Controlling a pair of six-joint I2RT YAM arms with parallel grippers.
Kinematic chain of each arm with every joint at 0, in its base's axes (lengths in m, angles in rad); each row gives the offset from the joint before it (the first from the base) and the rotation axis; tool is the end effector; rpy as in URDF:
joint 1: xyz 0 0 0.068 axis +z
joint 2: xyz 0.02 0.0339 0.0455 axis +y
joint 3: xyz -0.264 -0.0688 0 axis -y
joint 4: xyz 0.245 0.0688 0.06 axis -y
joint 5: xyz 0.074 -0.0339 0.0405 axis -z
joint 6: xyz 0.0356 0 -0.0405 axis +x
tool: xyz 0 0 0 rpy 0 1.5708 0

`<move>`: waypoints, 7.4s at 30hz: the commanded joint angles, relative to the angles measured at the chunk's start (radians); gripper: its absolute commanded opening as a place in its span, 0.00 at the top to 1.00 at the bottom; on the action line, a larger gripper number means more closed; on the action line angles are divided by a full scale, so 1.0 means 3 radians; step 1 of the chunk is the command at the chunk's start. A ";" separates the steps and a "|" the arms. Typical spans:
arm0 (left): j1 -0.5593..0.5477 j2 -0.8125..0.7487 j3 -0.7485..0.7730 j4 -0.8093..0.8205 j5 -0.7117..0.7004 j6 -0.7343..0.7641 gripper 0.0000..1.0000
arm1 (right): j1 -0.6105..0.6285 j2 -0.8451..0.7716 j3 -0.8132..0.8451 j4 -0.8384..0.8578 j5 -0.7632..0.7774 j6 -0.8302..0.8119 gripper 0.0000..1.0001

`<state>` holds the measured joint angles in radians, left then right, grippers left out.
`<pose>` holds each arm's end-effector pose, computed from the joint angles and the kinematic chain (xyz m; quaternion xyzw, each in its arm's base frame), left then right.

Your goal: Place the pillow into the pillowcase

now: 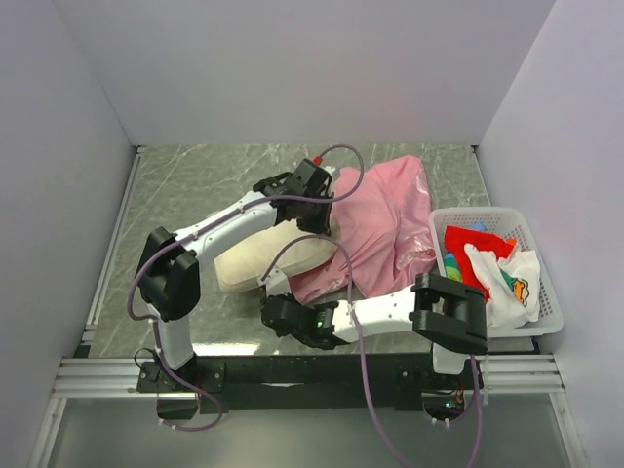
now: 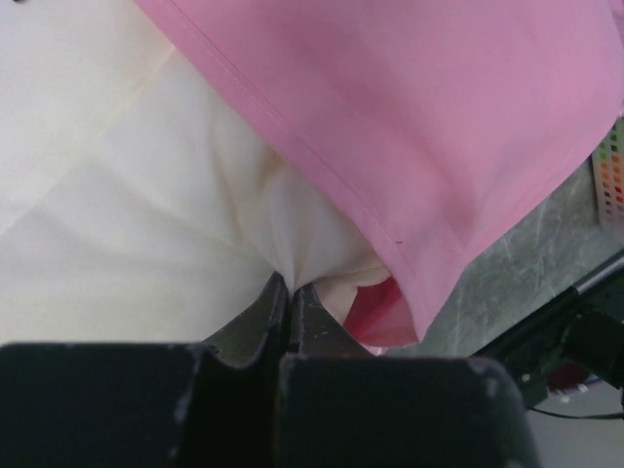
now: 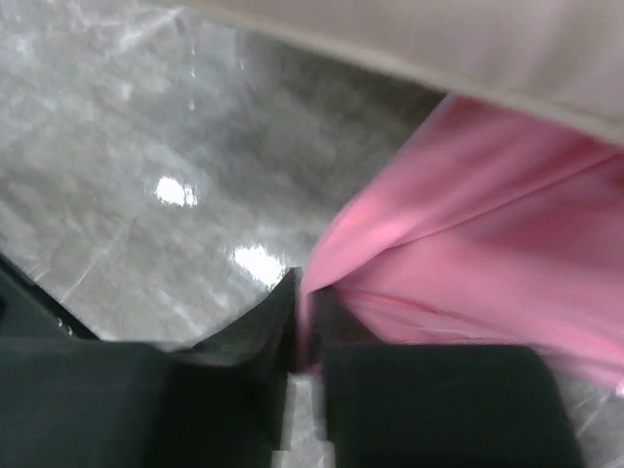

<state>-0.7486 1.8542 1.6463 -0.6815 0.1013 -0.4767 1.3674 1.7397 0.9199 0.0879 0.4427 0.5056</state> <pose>0.3015 -0.2850 0.2901 0.1443 0.9303 -0.2309 0.2456 0.0865 0.3440 0.1646 -0.2909 0.8469 0.2012 0.3970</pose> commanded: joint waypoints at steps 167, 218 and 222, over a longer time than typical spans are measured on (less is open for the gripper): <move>0.1074 -0.3000 -0.3422 0.1067 -0.1466 -0.1939 0.08 | -0.1991 -0.1610 0.0346 -0.1459 0.0177 0.0133 0.06; 0.0419 -0.3042 -0.1709 0.0104 -0.1279 -0.1536 0.26 | -0.1750 -0.0309 0.3856 -0.2405 -0.0831 -0.0673 1.00; 0.0909 -0.2786 -0.1545 0.0185 -0.0739 -0.1336 0.15 | -0.1919 0.0421 0.3980 -0.2390 -0.0964 -0.0586 1.00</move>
<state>-0.5861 0.9482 1.1316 -0.6655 -0.2977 -0.9821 0.8261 1.6588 2.0842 -0.6456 0.2852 0.3202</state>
